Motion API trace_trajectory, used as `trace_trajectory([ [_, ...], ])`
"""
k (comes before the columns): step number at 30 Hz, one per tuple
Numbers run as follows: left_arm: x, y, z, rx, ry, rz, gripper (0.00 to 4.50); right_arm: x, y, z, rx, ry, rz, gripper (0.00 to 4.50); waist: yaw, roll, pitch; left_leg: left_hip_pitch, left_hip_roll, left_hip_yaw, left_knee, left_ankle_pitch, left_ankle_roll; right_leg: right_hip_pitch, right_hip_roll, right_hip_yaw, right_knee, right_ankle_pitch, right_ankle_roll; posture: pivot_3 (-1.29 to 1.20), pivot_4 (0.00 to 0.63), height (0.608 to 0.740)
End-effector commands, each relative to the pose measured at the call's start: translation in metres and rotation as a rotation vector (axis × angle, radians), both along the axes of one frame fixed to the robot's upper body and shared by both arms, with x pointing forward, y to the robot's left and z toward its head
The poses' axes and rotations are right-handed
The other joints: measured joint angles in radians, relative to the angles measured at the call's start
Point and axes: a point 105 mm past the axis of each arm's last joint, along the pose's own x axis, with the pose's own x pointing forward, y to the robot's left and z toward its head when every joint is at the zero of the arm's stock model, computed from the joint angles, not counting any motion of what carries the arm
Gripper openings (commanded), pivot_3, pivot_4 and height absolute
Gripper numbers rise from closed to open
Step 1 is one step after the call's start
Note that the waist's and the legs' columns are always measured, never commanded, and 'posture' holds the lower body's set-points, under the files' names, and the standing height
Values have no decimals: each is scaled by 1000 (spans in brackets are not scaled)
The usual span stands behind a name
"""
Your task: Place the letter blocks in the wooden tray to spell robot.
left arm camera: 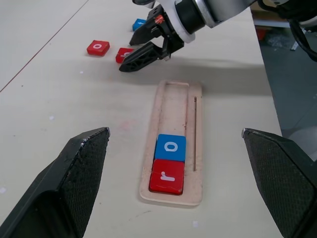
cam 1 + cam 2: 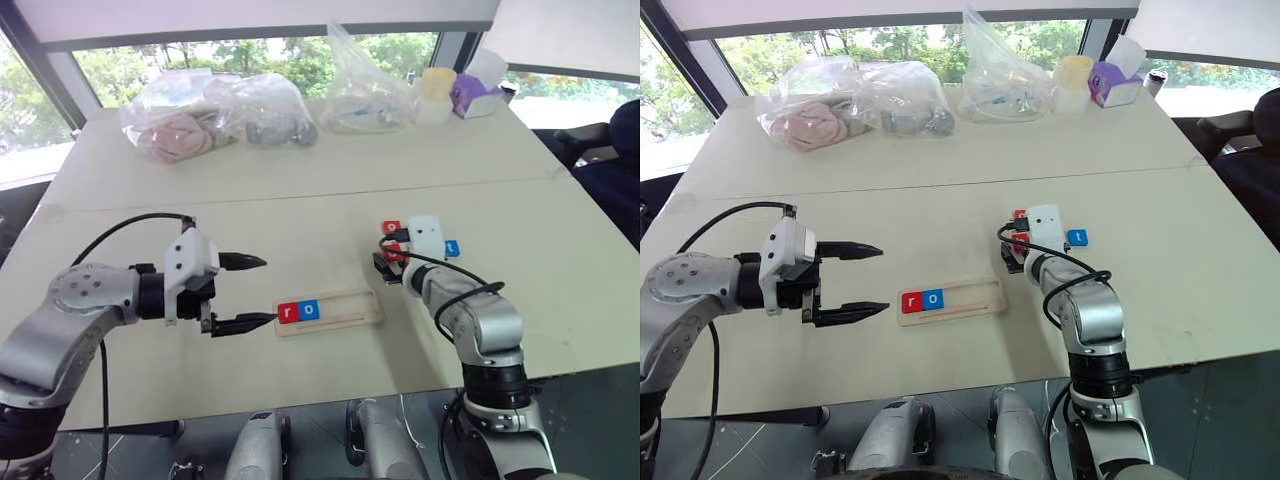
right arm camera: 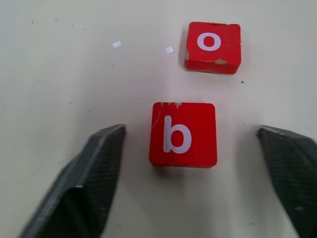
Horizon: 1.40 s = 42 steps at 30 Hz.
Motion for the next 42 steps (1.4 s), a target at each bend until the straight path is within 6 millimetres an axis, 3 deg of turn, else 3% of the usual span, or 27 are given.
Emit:
trace_trajectory([
  [1,-1,-2,7,10,-52,-11,4500,0,6,-1,-25,6,36,2578,-1,0,0,0,0,0,0,0,0,0,0,0,0,0,0,0,150,740],
  [4,0,-3,6,5,-53,-11,4500,-1,9,-1,-69,1,69,1154,-1,0,0,0,0,0,0,0,0,0,0,0,0,0,0,0,150,740],
  [10,-2,-6,2,2,-39,-20,4500,-18,-4,8,-118,-18,79,1171,2,0,0,0,0,0,-1,0,0,-1,0,0,-1,-1,0,0,150,740],
  [15,-5,-6,-3,1,-24,-29,4500,-61,-18,15,-108,23,81,1171,7,0,0,-15,-1,-1,1,0,0,-14,-1,0,0,1,-1,0,150,740],
  [19,-5,-6,-5,0,-15,-37,4500,-81,-18,18,-81,52,62,1171,1,0,0,-15,-1,0,1,0,0,-15,-1,0,0,1,0,0,150,740],
  [33,-4,-11,-6,6,-25,-67,4500,-90,-29,6,-39,133,-63,1171,2,0,0,-15,0,1,0,0,0,-15,-1,0,0,0,0,0,150,740],
  [34,-3,-11,-6,6,-26,-66,4500,-89,-29,7,-40,131,-61,2205,3,0,0,-14,0,1,0,0,0,-15,-1,0,0,0,0,0,150,740],
  [36,-3,-12,-6,5,-29,-63,4500,-88,-28,9,-39,123,-46,3075,2,0,0,-14,0,1,1,0,0,-15,-1,0,0,0,0,0,150,740],
  [38,-2,-13,-5,0,-31,-60,4500,-87,-24,12,-37,114,-7,4217,2,0,0,-14,0,1,1,0,0,-15,-1,0,0,0,0,0,150,740],
  [39,-2,-14,-5,-1,-31,-60,4500,-87,-20,16,-44,106,44,4449,2,0,0,-14,0,1,1,0,0,-15,-1,0,0,0,0,0,150,740],
  [42,-1,-16,-5,-4,-32,-62,4500,-89,-10,28,-108,88,276,4449,2,0,0,-14,0,1,1,0,0,-15,-1,0,0,0,0,0,150,740],
])
